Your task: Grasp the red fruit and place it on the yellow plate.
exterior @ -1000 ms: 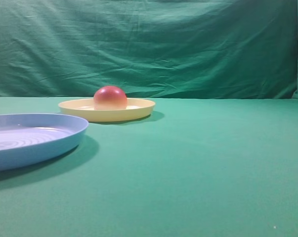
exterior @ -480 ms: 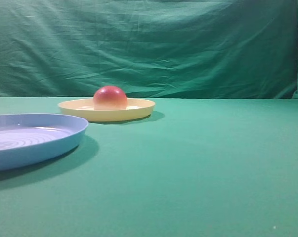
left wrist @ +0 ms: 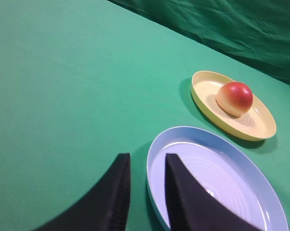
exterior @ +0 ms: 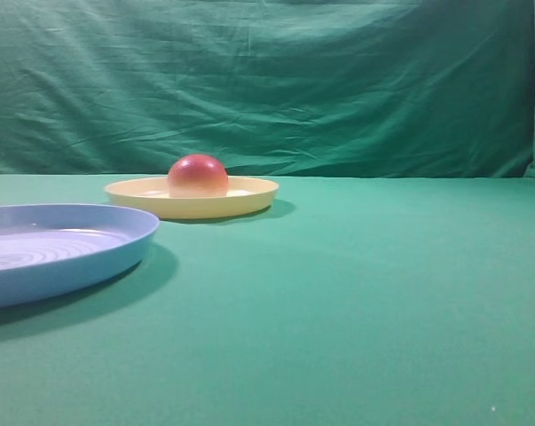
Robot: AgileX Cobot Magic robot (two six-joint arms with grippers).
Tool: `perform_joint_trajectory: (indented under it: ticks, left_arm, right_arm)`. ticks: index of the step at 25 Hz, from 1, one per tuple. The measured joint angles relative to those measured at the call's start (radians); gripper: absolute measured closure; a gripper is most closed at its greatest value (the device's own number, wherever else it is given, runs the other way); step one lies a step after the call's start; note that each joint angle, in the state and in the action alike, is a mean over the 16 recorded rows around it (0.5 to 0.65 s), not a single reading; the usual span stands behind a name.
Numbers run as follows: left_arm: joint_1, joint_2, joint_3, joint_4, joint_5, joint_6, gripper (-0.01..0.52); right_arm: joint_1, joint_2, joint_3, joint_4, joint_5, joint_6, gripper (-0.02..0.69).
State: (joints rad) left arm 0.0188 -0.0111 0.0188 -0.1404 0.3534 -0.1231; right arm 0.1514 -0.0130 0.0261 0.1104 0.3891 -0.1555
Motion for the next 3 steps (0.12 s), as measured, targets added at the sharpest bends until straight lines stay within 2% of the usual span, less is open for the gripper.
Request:
perform_joint_trajectory:
  ticks: [3]
  left_arm:
    - [0.0,0.0,0.0,0.0,0.0,0.0,0.357]
  right_arm:
    - [0.0,0.0,0.0,0.0,0.0,0.0,0.665]
